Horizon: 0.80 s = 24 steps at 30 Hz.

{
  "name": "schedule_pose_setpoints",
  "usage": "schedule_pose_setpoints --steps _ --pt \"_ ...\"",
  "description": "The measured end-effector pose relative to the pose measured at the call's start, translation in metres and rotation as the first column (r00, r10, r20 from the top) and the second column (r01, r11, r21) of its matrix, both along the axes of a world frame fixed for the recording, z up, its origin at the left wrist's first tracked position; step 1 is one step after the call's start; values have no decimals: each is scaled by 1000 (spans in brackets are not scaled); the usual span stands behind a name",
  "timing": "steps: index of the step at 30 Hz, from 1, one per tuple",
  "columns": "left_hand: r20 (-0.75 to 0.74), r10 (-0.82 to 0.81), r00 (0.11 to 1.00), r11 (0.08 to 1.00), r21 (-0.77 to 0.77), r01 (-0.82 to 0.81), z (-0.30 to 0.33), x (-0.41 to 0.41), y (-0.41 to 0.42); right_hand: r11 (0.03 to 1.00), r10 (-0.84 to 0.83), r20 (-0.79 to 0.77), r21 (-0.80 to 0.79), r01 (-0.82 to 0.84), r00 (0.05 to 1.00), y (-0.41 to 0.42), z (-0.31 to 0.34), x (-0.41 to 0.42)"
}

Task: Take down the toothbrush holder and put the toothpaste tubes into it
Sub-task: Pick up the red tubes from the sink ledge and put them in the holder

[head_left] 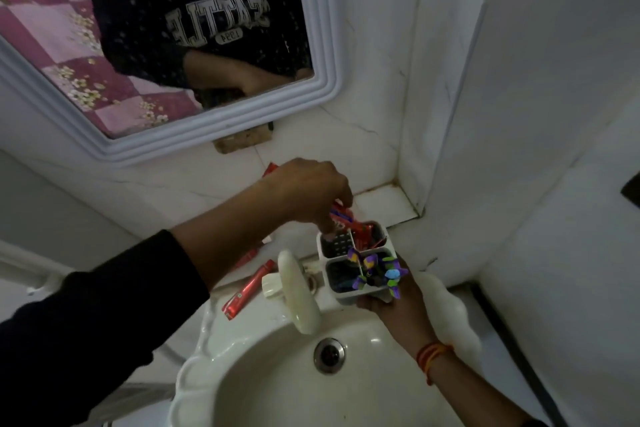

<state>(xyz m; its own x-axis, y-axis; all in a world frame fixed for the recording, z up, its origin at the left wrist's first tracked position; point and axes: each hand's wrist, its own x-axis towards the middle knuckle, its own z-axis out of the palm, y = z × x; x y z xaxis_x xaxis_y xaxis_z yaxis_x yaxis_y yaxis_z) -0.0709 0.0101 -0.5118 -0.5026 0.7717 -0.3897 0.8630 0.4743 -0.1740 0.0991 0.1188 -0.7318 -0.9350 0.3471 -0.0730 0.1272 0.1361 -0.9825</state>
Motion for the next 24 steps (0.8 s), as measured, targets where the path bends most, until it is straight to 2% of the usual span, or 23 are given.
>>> schedule_pose_setpoints --steps 2,5,9,12,14,15,17,19,22,24 --pt "-33 41 999 989 -144 -45 19 19 10 999 -12 8 -37 12 1000 1 -5 0" --pt "34 92 995 966 -245 -81 15 40 23 995 -3 -7 -103 2 1000 0 -5 -1" --pt "124 225 966 920 -355 -168 -8 55 33 1000 -11 -35 27 12 999 -1 -4 -1" --pt "143 232 962 952 -235 -194 -20 61 31 997 1 -57 73 3 998 1 -10 -1" --pt "192 297 935 948 -175 -265 -22 55 26 995 17 -48 98 -12 999 1 -10 1" --pt "266 382 885 922 -167 -349 -21 48 21 997 17 -47 74 -14 999 0 -8 2" --pt "459 516 724 845 -133 -518 -16 35 8 1000 -3 -32 29 4 999 -1 -7 1" --pt "558 566 607 742 -24 -670 -13 21 -12 999 20 -40 49 -18 999 0 -6 2" --pt "491 626 606 615 167 -771 -30 3 -53 998 4 -43 62 -1 999 -1 -4 3" --pt "364 671 646 620 203 -758 -55 -7 -84 997 -7 -46 72 10 999 -2 -3 3"
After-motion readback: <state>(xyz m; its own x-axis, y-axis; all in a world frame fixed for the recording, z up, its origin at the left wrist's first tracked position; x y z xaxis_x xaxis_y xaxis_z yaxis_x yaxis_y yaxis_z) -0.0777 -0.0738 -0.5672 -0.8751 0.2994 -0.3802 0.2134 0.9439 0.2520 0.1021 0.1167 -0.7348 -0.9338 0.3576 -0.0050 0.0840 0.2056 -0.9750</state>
